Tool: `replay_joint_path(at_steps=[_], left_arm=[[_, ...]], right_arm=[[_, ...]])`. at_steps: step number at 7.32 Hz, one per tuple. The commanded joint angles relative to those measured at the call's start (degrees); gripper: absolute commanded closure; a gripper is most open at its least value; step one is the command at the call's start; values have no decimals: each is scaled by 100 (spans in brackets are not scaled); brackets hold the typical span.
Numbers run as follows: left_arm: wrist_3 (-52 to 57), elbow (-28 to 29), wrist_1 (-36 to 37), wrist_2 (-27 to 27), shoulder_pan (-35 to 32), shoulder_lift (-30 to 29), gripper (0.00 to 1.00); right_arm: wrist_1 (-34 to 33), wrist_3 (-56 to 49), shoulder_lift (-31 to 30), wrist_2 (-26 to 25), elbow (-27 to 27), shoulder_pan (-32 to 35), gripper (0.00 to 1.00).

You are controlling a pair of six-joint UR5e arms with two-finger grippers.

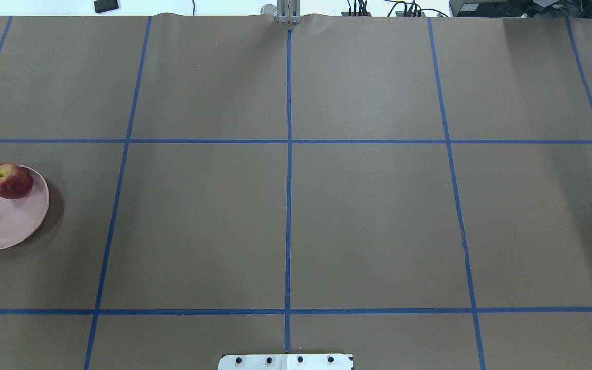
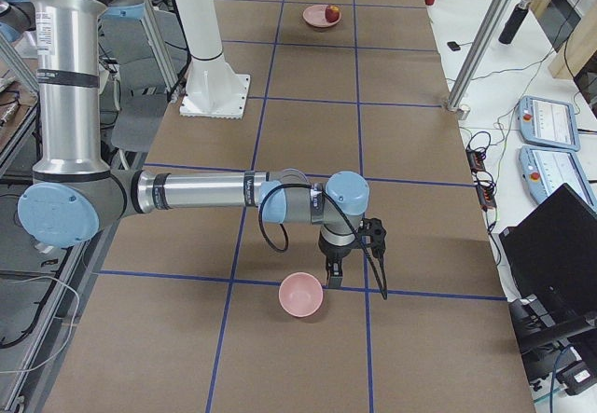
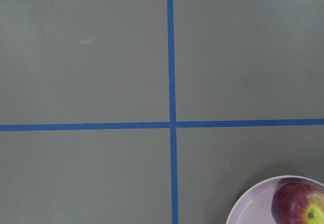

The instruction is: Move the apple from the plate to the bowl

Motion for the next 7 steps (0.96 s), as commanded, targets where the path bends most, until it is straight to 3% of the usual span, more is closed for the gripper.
replay_joint_path(at_steps=[1,7], left_arm=[[6,8,0,-1,0,0,2],[-3,0,9,-71,0,0,2]], right_arm=[[0,3,0,-21,-18,0,0],[0,3,9,-22,95,0,0]])
